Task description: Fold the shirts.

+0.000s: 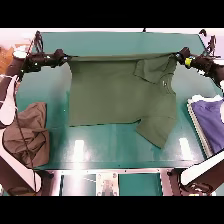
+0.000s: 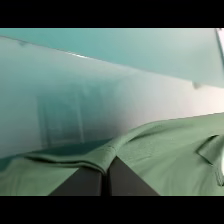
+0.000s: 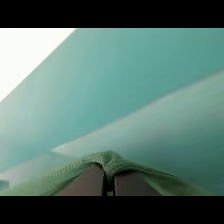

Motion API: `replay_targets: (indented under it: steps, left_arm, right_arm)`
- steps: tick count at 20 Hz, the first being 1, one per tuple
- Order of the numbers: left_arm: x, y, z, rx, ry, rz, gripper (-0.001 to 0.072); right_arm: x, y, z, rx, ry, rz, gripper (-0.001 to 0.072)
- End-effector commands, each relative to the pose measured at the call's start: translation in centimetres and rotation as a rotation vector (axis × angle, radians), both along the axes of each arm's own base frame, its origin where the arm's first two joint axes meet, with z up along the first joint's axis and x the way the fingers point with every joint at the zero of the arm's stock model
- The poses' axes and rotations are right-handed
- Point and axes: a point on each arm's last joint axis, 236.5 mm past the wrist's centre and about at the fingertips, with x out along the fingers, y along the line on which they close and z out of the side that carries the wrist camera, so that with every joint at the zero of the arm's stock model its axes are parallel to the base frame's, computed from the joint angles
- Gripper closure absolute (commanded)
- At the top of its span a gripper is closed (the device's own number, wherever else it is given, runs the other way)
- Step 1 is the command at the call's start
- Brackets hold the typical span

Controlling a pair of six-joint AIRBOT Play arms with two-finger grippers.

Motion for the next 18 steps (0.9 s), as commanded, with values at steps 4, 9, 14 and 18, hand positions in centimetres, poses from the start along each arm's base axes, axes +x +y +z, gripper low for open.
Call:
replay_targets:
  steps: [4,9,14,18]
  left_arm:
    - [-1.1,-0.4,-2.7,0.12,0.075,-0.042,0.0685]
    - [-6.1,-1.4,-8.1,0.185,0.31,-0.188,0.0685]
    - [-10.2,-0.1,-11.0,0.265,0.507,-0.233,0.0685]
    - [-10.8,-1.1,-14.1,0.253,0.54,-0.207,0.0685]
  right_arm:
    - [-1.5,-0.7,-2.7,-0.118,0.105,0.06,0.0693]
    - [-7.6,-1.8,-7.2,-0.137,0.358,0.205,0.0695]
    - [-13.6,-1.5,-11.0,-0.201,0.604,0.349,0.0695]
    - [-14.7,-0.8,-13.7,-0.179,0.655,0.34,0.0695]
